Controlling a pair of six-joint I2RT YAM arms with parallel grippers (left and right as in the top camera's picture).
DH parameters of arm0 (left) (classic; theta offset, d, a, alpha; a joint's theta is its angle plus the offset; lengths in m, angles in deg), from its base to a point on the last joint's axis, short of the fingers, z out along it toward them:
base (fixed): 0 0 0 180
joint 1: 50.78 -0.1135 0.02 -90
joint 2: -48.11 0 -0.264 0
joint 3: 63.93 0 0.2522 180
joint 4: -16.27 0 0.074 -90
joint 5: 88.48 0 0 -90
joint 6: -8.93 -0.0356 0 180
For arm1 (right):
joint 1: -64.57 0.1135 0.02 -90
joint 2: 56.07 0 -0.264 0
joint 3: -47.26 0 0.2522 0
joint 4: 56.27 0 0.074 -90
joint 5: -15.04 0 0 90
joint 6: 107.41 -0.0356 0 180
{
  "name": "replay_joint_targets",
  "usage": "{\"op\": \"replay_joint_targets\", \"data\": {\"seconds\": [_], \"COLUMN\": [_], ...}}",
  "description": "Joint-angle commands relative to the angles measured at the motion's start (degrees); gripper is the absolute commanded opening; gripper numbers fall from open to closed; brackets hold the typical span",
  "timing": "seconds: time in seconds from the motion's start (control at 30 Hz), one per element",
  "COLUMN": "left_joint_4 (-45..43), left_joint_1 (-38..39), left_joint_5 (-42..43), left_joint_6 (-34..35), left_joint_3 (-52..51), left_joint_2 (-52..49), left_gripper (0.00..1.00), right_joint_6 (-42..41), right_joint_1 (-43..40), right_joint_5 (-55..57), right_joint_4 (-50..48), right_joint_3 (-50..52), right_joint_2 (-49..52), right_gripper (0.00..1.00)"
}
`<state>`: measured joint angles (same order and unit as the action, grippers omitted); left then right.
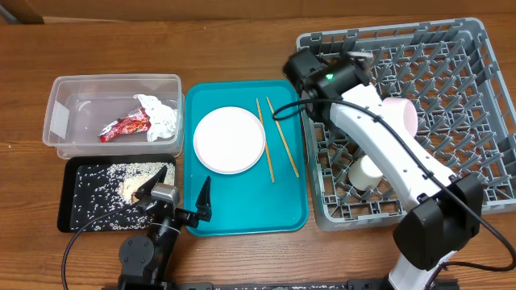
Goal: Sort waste into correct bins and load items into the dishwasher
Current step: 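Move the right gripper to the white plate and grasp its rim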
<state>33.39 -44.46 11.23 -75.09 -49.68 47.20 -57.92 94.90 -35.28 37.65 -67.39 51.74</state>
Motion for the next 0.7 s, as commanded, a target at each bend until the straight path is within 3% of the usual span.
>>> {"op": "replay_joint_targets", "data": {"seconds": [0.0, 0.1, 0.27, 0.47, 0.67], "left_joint_4": [0.0, 0.0, 0.0, 0.0, 0.0], "left_joint_1": [-0.3, -0.3, -0.3, -0.3, -0.3], "left_joint_5": [0.6, 0.6, 0.6, 0.6, 0.6], "left_joint_6": [0.7, 0.7, 0.7, 0.7, 0.7], "left_joint_3": [-0.2, -0.2, -0.2, -0.2, -0.2], "left_joint_2": [0.6, 0.6, 0.6, 0.6, 0.6], "left_gripper": [1.0, 1.0, 1.0, 1.0, 1.0], "right_joint_6": [17.2, 21.0, 20.3, 9.3, 1.3], "right_joint_1": [1.6, 1.8, 1.9, 2.8, 3.3], "right_joint_5": [-32.3, -46.4, -56.1, -55.8, -53.5], "right_joint_4": [-8.3, -15.1, -24.9, -40.5, -49.4], "right_joint_3": [0.2, 3.1, 10.5, 24.1, 30.9], "right_joint_2": [-1.2, -1.2, -1.2, -1.2, -0.8], "right_gripper": [0.56, 0.56, 0.54, 0.53, 0.41]}}
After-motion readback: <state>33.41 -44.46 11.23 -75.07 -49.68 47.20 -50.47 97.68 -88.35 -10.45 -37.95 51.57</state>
